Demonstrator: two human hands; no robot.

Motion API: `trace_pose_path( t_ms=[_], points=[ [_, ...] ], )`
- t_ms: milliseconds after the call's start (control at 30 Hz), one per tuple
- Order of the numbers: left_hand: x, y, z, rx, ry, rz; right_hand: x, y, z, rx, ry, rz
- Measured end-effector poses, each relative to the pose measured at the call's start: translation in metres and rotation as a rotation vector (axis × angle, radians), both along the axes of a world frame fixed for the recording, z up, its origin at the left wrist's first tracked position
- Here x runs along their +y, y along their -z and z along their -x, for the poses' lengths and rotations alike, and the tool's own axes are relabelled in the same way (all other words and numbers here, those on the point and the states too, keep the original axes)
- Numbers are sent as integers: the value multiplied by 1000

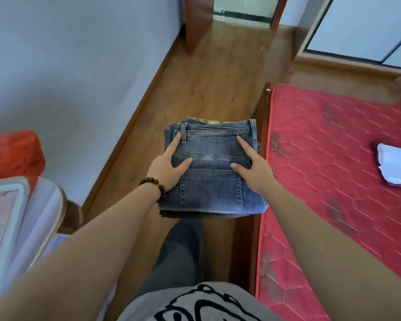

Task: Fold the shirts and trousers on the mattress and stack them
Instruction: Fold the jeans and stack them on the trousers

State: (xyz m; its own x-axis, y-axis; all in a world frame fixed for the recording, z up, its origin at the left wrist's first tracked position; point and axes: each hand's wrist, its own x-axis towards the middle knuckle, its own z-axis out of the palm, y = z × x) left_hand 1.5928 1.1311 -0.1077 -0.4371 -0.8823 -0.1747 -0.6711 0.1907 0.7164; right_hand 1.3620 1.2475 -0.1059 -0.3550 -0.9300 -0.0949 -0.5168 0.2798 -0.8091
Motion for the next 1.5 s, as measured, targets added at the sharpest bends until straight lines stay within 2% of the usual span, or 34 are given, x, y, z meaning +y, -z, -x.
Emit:
trace_pose_path(
  t_ms=[333,500,667,800,1000,1300,1500],
  points=[
    [-269,-14,146,28,142,1,-236,-25,124,15,148,-13],
    [-359,-25,219,48,247,10,-311,-36,181,10,233,-45],
    [-446,-9,295,89,310,22,-385,-26,251,15,291,-58],
    [-522,6,376,99,349,27,-452,-12,320,6,358,-42],
    [-644,7,530,16,463,58,-554,-4,450,-18,488,-60],
    [-755,-3,725,-34,708,93,-636,-13,596,-74,715,-94],
    [-796,-1,863,31,908,95,-663,-9,689,-66,918,-96]
  ],
)
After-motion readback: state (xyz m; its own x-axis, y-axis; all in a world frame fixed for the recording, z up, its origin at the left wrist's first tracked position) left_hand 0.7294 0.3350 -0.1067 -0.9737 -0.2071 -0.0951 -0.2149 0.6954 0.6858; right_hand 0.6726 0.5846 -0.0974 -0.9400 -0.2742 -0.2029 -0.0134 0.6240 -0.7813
